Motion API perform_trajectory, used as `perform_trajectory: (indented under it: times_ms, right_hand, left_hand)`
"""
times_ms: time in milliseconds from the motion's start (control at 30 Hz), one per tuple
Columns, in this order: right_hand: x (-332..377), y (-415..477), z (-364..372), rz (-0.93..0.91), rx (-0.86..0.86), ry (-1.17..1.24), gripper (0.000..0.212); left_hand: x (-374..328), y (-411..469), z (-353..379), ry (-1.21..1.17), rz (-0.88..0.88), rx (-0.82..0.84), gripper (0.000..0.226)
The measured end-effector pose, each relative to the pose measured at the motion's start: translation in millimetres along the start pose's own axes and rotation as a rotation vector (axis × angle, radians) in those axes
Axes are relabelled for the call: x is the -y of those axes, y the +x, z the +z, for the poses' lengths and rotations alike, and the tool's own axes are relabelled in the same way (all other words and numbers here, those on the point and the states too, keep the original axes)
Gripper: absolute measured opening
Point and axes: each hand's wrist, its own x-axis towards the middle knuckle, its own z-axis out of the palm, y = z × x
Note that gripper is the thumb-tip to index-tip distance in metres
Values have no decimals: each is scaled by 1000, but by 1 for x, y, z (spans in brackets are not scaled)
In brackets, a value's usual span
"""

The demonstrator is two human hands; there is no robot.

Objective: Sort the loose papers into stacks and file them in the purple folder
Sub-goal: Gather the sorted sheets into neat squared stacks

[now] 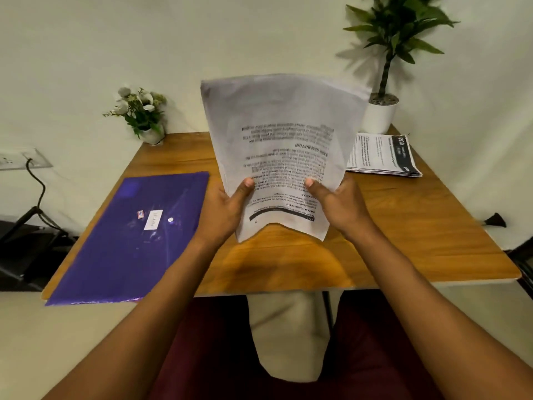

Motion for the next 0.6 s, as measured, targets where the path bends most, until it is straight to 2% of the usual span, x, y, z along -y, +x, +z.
perform_trajectory:
  times_ms: [67,167,300,433,600]
  right_hand:
    - [-11,-8,4,45,24,-13,24]
    - [-17,-13,7,88,15,-10,29]
    - [-17,-8,7,68,6,-3,23]
    - [-31,-12,12,132,-2,-25,26]
    - [-37,-14,13,149,-29,10,23]
  left_hand:
    - [11,-10,3,-26,-63,19,18]
    - [13,-20,7,-56,-90,21,24]
    - [10,-21,6,-84,-83,-9,21]
    - [15,-30,10,-39,-74,8,31]
    - [21,-30,12,-56,-100,-7,33]
